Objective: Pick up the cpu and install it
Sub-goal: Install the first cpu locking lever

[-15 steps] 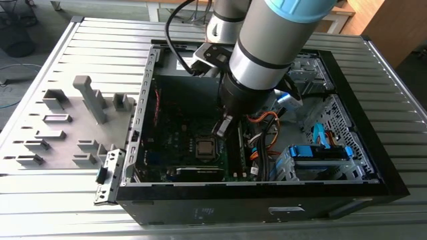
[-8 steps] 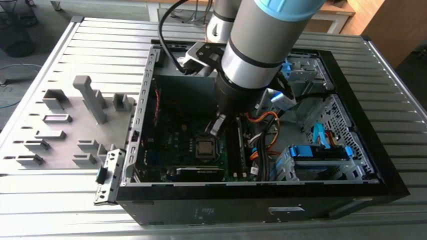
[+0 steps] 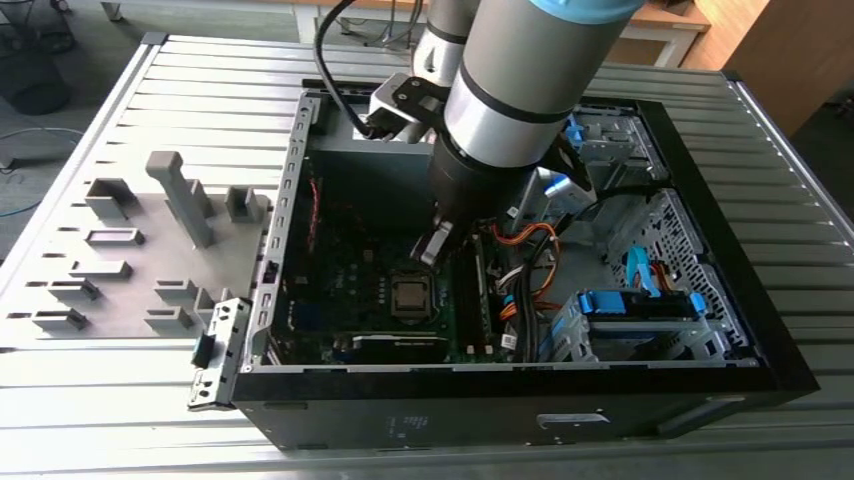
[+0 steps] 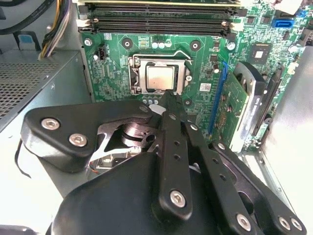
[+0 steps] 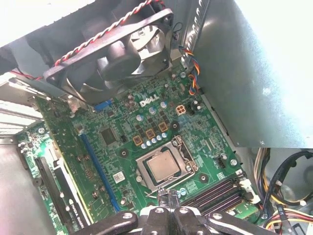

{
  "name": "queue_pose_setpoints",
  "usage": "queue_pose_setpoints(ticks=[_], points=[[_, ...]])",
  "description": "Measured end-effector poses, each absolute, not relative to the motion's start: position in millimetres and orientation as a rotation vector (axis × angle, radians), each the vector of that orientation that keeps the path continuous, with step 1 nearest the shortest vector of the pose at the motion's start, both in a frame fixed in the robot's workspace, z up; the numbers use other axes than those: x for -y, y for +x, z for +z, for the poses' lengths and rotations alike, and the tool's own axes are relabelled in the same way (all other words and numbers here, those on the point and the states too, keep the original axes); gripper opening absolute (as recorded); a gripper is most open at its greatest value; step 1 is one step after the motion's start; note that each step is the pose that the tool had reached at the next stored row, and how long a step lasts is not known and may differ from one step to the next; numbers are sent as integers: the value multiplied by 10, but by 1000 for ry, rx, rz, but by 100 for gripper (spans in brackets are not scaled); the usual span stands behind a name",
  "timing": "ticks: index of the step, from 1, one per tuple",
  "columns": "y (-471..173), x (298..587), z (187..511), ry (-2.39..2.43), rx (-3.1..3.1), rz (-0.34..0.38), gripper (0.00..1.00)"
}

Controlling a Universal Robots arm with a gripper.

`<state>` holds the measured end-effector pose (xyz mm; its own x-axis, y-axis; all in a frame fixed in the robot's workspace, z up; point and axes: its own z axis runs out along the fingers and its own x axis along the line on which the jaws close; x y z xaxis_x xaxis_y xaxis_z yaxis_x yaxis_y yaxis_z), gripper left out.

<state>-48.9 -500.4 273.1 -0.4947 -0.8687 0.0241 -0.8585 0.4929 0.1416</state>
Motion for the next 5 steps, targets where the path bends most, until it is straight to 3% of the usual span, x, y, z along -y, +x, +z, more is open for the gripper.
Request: queue_pose_setpoints(ticks=[5], points=[[-489, 5004, 2731, 1528, 2634, -171, 11]])
